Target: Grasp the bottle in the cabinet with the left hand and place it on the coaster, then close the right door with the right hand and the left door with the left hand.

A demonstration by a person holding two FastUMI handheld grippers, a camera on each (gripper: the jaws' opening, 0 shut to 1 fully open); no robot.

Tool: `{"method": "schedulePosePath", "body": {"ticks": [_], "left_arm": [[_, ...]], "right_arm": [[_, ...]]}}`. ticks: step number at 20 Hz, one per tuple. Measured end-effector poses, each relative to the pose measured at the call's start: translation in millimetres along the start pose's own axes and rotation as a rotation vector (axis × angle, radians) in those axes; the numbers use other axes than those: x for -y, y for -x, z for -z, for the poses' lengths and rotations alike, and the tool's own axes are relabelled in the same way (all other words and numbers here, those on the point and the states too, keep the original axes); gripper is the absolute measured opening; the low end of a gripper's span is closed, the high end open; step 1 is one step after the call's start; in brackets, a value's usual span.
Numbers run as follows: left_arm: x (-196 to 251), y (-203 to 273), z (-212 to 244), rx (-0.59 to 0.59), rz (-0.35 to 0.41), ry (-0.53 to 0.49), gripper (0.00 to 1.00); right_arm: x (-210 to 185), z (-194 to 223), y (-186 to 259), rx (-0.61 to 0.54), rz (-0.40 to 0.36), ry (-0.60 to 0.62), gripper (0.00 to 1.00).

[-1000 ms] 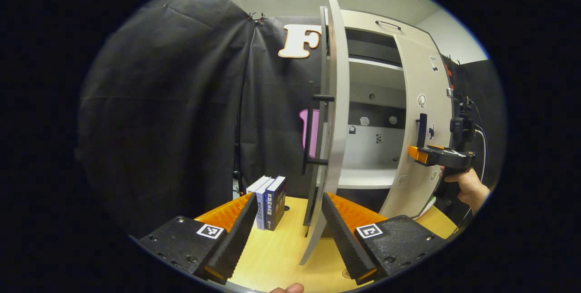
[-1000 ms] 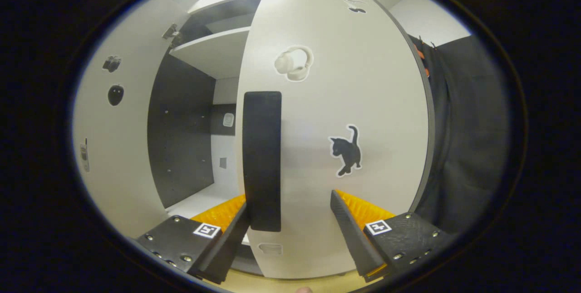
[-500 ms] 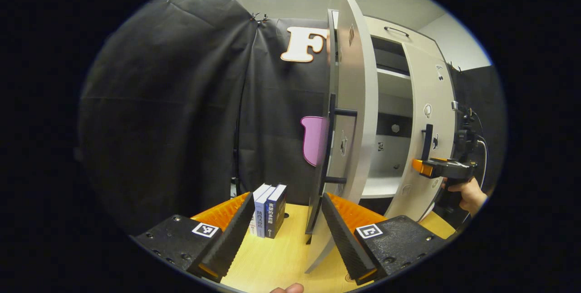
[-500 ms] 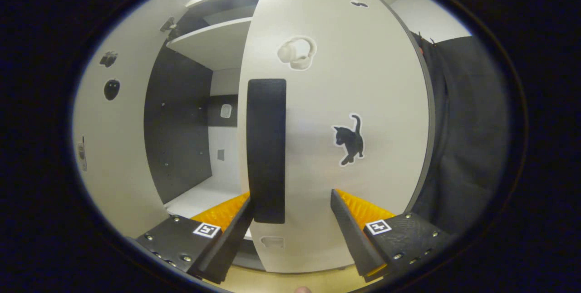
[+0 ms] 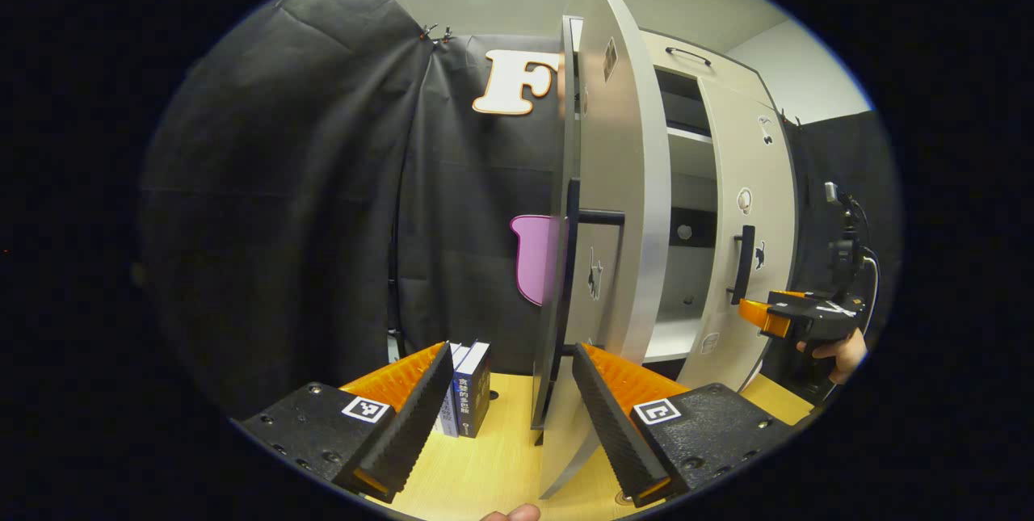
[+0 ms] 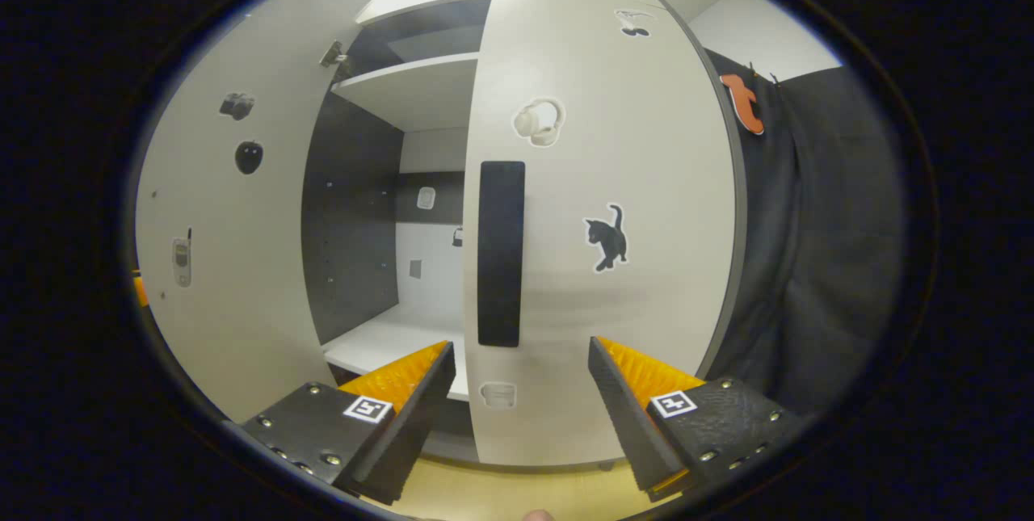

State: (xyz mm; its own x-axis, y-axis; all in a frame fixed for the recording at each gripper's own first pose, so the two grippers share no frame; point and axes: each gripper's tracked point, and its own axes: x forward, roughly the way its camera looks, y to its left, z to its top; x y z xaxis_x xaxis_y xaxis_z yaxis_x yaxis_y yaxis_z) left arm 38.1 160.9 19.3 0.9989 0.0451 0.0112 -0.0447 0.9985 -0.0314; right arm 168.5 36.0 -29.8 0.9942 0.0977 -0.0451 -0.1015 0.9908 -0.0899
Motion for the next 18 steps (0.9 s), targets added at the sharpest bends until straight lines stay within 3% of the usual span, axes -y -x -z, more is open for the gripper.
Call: {"method": "schedulePosePath", "body": {"ticks": [2, 3, 4, 5, 7, 18], "left_arm": [[1, -1, 0, -0.001, 0.016, 0.000, 0.94], [2, -2, 0, -0.001, 0.026, 0.011, 0.89], [3, -2, 2, -0.006, 0.038, 0.021, 0.94], [5, -3, 1, -0.007, 0.045, 0.029, 0.89], [10, -1, 2, -0.007, 0.053, 0.033, 0.94], [58, 1, 4, 0.004, 0.097, -0.008, 0.94]], "right_arm": [[3, 4, 12, -0.004, -0.003, 0.017, 1.00], [5, 6, 16, -0.006, -0.004, 0.017, 1.00], [6, 9, 21, -0.009, -0.007, 0.009, 0.97], [6, 13, 26, -0.015, -0.011, -0.002, 1.00], [5, 19, 34, -0.027, -0.024, -0.019, 1.00], [-6, 37, 82, -0.055, -0.076, -0.014, 1.00]]}}
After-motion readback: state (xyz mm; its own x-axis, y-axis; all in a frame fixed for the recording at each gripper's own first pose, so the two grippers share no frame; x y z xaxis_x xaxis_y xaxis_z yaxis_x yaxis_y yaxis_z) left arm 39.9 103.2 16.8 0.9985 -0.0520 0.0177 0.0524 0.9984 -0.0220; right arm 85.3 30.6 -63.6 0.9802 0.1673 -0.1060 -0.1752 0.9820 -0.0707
